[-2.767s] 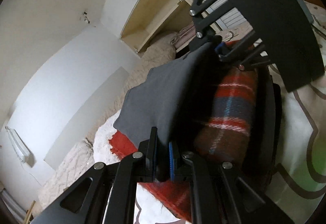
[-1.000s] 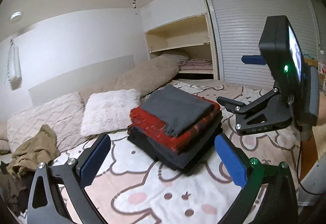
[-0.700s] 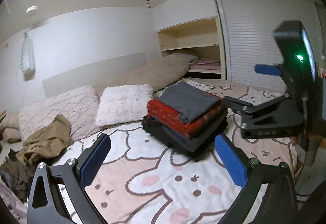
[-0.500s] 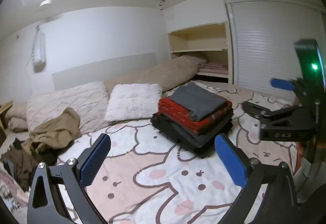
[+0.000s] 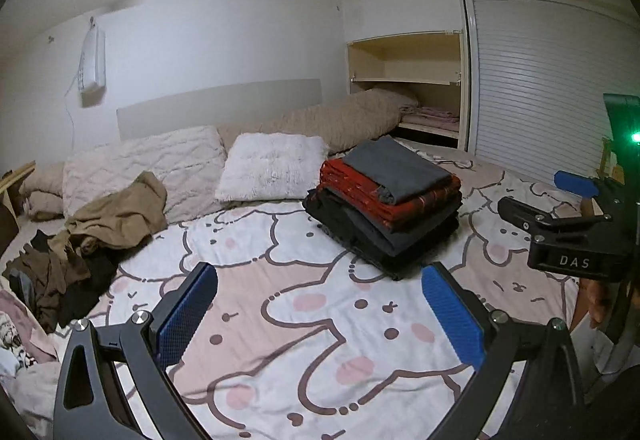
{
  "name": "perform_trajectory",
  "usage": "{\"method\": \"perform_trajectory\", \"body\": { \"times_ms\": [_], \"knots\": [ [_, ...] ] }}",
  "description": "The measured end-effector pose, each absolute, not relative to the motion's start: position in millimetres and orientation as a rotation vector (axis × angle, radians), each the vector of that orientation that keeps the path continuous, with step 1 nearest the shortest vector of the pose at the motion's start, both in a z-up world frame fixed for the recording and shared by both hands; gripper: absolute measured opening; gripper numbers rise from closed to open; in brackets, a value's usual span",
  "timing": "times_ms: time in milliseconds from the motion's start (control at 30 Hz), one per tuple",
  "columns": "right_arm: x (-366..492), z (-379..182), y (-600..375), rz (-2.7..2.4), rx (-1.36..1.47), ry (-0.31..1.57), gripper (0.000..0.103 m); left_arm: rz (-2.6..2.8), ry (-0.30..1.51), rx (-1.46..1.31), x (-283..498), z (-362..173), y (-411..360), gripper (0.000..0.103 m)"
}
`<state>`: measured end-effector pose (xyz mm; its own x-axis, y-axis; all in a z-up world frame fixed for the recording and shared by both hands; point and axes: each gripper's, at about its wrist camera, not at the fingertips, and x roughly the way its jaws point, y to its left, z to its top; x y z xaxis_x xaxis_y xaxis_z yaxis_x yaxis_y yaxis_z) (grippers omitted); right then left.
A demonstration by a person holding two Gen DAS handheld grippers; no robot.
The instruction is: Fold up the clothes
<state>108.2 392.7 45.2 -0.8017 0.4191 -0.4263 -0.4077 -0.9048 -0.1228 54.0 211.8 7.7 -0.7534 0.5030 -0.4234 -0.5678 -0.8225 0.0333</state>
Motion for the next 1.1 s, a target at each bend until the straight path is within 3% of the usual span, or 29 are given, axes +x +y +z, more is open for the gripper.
{"method": "perform_trajectory", "body": {
  "times_ms": [400,1100],
  "knots": [
    [124,44,407,2.603,-0.624,0.036,0.103,2.537,0.156,-0.554,48,10,204,0.103],
    [123,45,403,2.615,-0.626,-0.008,0.103,2.563,0.131,-0.555,46,13,200,0.103]
  ]
}}
